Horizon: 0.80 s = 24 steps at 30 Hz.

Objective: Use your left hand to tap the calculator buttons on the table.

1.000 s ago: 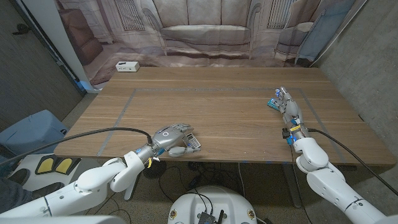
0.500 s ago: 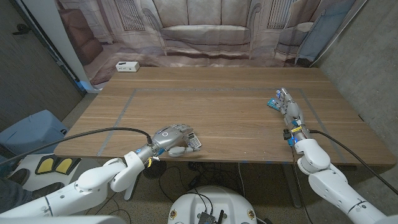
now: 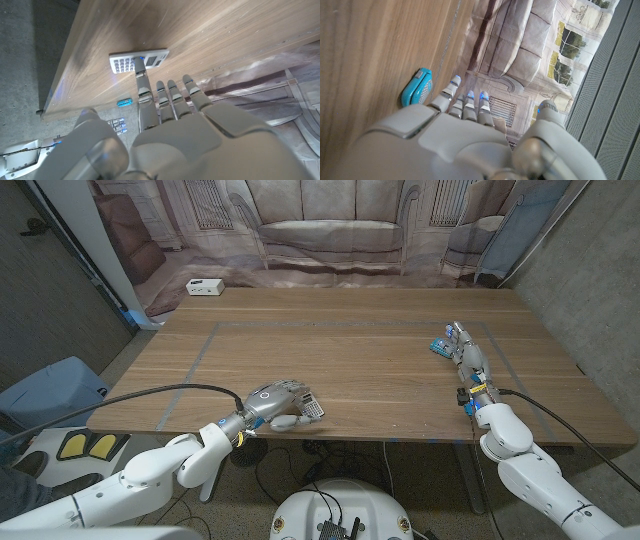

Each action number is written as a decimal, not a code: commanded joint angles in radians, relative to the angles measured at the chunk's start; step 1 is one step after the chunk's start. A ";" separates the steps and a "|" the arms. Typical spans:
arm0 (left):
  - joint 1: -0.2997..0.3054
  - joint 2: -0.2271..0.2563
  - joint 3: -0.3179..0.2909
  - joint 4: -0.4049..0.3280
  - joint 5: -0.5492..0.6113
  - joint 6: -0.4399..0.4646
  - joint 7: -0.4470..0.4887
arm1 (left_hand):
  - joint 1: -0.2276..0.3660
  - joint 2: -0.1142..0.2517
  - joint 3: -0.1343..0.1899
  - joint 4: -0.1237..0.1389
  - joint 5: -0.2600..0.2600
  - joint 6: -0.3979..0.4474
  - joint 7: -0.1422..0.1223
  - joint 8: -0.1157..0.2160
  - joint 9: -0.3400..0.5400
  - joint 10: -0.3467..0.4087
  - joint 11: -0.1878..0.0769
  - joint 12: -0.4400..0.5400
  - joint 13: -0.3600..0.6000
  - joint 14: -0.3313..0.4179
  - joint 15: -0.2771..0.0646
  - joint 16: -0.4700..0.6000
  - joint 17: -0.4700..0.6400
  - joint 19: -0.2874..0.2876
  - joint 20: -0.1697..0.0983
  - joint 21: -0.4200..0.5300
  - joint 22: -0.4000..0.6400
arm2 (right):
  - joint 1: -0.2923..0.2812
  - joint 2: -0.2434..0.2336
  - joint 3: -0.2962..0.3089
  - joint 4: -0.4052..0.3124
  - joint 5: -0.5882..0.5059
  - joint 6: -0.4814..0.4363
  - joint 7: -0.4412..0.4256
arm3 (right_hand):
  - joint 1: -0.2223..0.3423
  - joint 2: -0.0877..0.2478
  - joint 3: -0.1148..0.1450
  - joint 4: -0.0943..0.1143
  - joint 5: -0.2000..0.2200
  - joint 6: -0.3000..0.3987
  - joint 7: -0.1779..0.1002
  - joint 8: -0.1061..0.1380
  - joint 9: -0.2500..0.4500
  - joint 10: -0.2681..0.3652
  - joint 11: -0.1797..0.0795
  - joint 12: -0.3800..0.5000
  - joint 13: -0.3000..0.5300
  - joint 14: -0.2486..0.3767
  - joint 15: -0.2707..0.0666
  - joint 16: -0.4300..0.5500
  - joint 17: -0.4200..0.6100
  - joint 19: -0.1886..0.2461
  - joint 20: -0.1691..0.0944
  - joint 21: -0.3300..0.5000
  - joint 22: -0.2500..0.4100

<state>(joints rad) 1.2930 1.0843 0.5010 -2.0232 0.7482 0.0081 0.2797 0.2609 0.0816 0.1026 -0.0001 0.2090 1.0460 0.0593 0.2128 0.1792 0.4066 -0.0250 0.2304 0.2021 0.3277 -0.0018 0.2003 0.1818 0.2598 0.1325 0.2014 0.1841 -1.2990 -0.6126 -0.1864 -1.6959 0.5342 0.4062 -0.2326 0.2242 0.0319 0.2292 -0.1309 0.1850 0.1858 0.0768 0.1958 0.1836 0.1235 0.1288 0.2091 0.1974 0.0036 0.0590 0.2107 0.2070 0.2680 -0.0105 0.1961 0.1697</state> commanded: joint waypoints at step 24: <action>-0.036 -0.001 0.003 0.015 0.000 0.001 -0.012 | 0.017 0.006 0.006 -0.014 -0.007 0.023 0.011 0.001 0.004 0.021 -0.003 0.006 0.003 0.018 0.000 0.003 -0.001 0.008 0.003 0.008 0.002 | 0.016 0.021 -0.011 0.027 0.004 0.012 0.005 | -0.003 0.008 -0.004 0.000 -0.002 0.008 -0.001 -0.002 0.003 0.013 0.002 0.000 0.002 0.007 0.003 -0.001 0.004 0.003 0.011 -0.002 0.003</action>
<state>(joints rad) 1.2719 1.0840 0.5028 -2.0148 0.7310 0.0112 0.2539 0.2663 0.0870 0.1027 -0.0087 0.2033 1.0650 0.0714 0.2166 0.1800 0.4236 -0.0286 0.2304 0.2021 0.3359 0.0034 0.2002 0.1818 0.2612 0.1338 0.2084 0.1840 -1.2895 -0.6000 -0.1923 -1.6776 0.5382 0.4126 -0.2263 0.2242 0.0319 0.2292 -0.1309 0.1849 0.1858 0.0767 0.1958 0.1836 0.1323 0.1304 0.2091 0.1974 0.0035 0.0589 0.2107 0.2070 0.2698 -0.0015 0.1961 0.1697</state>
